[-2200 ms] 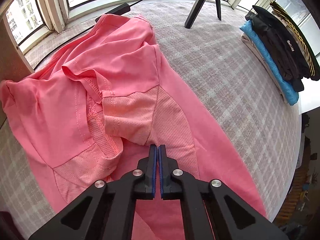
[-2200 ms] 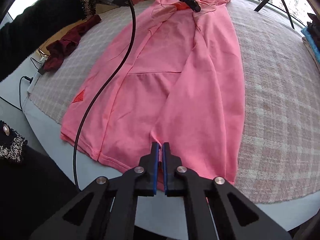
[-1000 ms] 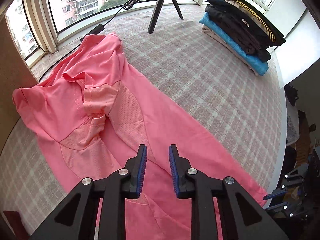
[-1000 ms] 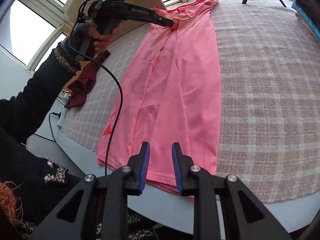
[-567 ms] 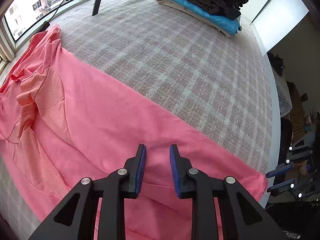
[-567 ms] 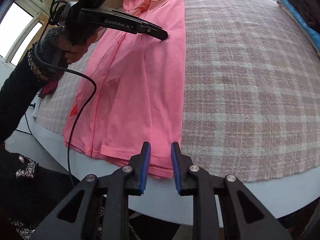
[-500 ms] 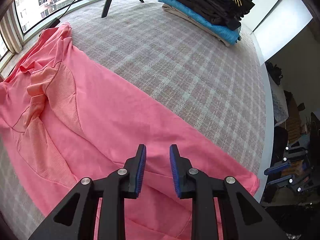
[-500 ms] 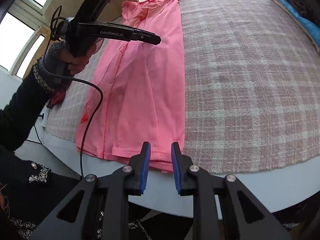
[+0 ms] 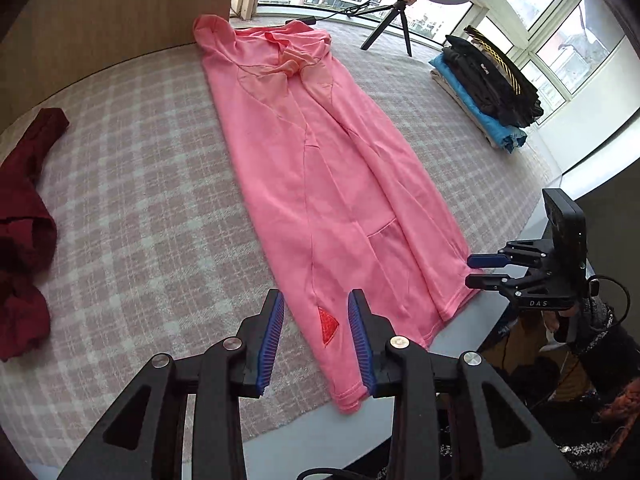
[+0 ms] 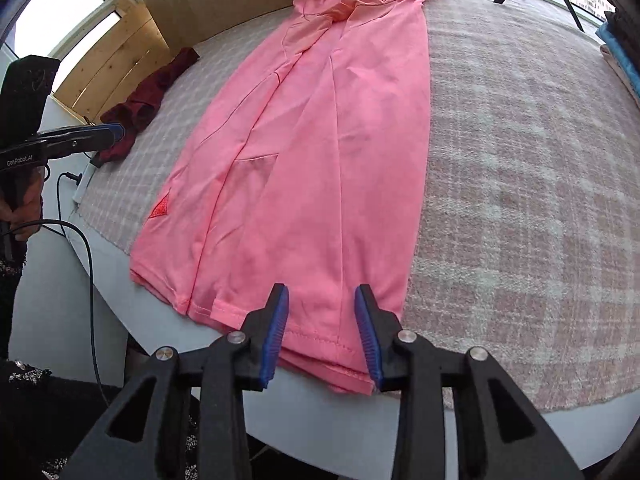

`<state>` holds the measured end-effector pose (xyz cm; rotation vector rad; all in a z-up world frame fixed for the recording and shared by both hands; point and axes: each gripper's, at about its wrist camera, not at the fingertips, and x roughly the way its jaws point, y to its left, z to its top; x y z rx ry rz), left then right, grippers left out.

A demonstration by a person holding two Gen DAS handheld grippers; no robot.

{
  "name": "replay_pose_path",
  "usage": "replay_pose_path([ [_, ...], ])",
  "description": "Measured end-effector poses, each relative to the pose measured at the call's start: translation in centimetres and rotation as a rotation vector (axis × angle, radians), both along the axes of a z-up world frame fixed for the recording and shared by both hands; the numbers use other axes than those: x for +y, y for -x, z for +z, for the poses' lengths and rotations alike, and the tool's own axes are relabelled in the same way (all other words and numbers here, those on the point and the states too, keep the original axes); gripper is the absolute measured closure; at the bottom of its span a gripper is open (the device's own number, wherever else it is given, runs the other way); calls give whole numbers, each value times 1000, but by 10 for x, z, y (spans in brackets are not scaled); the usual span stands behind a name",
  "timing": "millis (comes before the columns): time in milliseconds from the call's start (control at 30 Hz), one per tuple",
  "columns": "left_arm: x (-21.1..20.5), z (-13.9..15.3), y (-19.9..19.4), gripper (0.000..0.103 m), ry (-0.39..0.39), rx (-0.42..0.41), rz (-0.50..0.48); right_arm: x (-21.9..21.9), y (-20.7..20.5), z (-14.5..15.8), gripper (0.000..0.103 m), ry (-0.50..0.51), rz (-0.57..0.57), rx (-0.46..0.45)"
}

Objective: Fold clothes
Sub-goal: 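Open both grippers and move them to the hem end of the folded shirt, then grasp the hem with both grippers and fold it toward the collar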

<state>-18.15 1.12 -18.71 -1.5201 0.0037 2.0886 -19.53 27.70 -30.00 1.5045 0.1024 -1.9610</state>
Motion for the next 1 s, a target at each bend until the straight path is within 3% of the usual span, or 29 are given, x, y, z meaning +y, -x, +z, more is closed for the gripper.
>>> replay_pose_path([
  [100,-6,-16,-24,71,3,-20,87,13,-10,17,66,30,12,18],
  [200,-7,-32,-41,70,30,-36,158,35,-8,26,51,47,-41,53],
  [267,-3,-40,-42,70,57,-45,181,44,-1,24,51,23,-74,61],
  [800,15,-61,-35,65,86,-124,129,35,5,-2,51,44,-91,-39],
  [867,16,-61,-34,70,103,-116,120,27,1,-2,51,15,-62,-21],
  [900,16,-61,-34,78,109,-116,116,23,-2,-2,51,-10,-44,-3],
  [933,15,-62,-33,93,107,-128,113,20,-4,-1,51,-34,-28,10],
  [1000,12,-63,-31,96,105,-140,110,17,-6,-1,51,-55,-9,17],
])
